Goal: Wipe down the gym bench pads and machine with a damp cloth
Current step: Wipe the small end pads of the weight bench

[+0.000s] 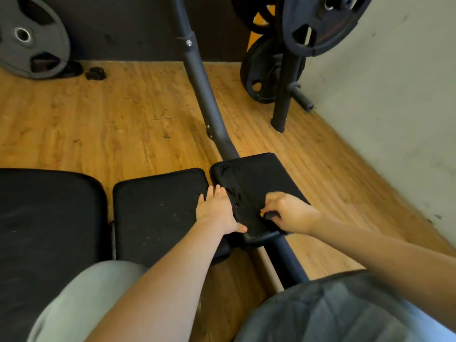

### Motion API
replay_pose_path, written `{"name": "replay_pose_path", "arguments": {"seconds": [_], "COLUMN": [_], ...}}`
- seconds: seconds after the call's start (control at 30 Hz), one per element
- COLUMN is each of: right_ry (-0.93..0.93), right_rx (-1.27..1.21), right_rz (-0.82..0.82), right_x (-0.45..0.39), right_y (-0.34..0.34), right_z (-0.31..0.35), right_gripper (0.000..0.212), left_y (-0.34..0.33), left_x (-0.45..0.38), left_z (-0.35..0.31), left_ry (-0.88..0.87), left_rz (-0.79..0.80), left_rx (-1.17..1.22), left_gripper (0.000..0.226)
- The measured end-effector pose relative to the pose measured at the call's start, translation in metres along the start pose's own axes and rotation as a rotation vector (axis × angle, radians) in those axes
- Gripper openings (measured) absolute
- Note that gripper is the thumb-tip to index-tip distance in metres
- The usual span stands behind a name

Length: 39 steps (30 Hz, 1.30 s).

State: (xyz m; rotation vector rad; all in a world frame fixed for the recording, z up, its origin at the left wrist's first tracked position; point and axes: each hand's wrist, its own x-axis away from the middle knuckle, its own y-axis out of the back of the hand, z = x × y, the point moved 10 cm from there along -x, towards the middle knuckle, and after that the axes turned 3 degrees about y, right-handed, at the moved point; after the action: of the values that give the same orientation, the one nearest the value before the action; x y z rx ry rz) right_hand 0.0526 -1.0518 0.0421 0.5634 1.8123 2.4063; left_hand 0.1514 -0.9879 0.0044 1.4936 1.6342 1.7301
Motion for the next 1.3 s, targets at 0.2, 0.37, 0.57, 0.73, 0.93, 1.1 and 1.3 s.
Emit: {"name": "replay_pose_path", "arguments": {"seconds": [0.2,0.37,0.57,0.73,0.93,1.1,1.3], "right_ry": [-0.185,-0.262,-0.066,0.023,-0.077,-0.167,-0.192], "right_rx": [-0.07,-0.103,-0.12,-0.06,-0.114,-0.153,-0.181], "right_rz": [-0.277,-0.16,-0.127,0.052,0.058,-0.239,-0.152], "right_x": [-0.099,-0.158,-0.082,0.001,-0.01,-0.074,-0.161], "right_y": [0.061,0.046,0.015,-0.013,0.0,0.042,0.039], "right_z": [-0.018,-0.027,-0.005,0.023,0.006,-0.014,-0.005], "right_gripper": [0.029,0.024,0.016,0.021,0.023,0.022,0.025], "left_y": [0.0,-0.001,0.001,0.002,-0.003,-0.003,-0.007], "left_x": [-0.003,-0.008,-0.007,-0.001,0.002,0.0,-0.009], "left_z": [-0.001,0.001,0.002,0.003,0.004,0.005,0.006], "left_ry": [-0.022,0.001,-0.005,-0.006,-0.047,-0.055,-0.052], "left_rz": [-0.044,-0.032,-0.044,-0.053,-0.038,-0.093,-0.058], "left_rx": [-0.023,-0.039,-0.059,-0.07,0.034,-0.002,-0.061], "left_gripper": [0.12,0.121,0.122,0.119,0.109,0.107,0.11]}}
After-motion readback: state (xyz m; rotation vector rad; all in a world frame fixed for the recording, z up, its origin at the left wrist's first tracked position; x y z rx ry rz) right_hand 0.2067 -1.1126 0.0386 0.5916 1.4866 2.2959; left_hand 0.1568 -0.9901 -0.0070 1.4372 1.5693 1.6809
